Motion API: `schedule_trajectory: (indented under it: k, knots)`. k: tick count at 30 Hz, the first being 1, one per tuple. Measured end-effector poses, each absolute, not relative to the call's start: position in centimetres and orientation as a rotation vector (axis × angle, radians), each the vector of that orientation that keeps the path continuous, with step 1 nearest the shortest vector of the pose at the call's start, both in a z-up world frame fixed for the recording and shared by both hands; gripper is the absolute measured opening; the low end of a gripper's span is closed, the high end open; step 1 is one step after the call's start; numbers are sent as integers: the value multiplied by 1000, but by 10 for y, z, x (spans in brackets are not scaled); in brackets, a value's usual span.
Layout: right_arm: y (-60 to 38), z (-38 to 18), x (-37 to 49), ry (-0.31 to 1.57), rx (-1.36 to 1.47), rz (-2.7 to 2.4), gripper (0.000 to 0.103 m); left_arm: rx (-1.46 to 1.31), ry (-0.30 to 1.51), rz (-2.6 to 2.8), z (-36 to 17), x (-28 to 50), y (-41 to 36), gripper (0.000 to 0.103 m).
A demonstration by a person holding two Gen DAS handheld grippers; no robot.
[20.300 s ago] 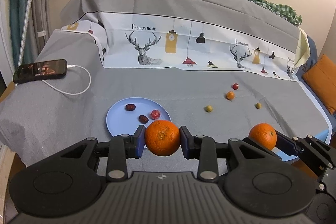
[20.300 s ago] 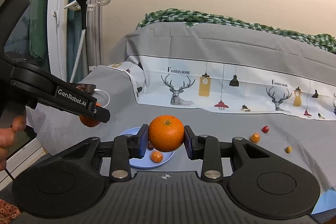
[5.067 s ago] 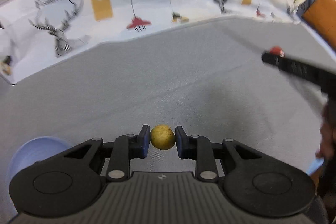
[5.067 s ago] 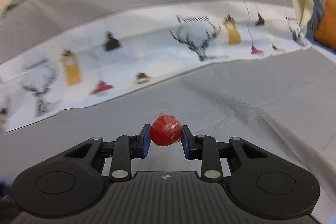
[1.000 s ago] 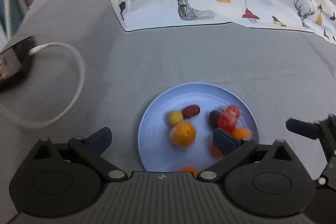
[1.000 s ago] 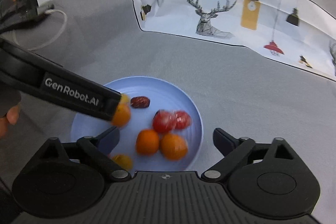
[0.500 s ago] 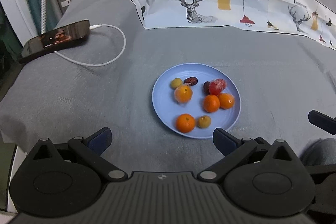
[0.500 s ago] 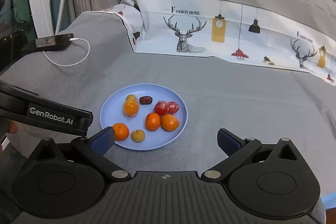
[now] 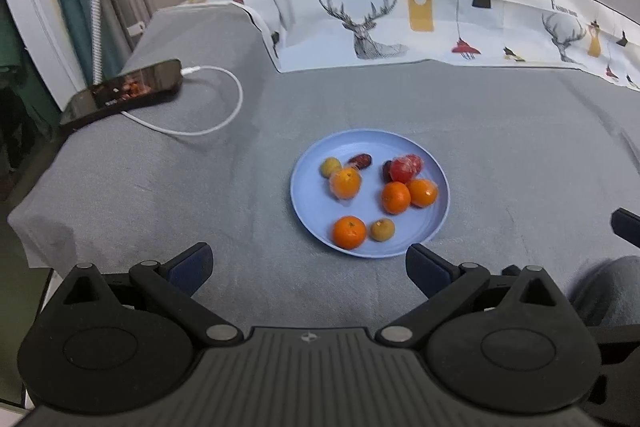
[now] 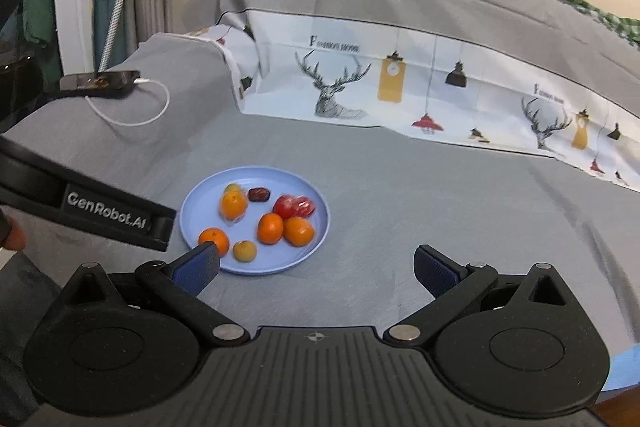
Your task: Organize fruits
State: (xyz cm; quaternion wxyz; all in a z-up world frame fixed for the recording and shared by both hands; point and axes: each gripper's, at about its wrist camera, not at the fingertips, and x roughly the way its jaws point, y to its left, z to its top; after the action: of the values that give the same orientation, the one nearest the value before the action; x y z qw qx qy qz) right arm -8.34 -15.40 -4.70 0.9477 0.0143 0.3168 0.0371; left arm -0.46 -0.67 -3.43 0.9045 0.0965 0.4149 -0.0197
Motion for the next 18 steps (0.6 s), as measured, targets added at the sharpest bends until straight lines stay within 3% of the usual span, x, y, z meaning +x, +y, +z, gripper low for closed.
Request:
schedule_trajectory:
  k: [18]
  knots:
    - [-153, -47, -81, 649, 31, 65, 102, 217, 887, -20, -46, 2, -1, 103]
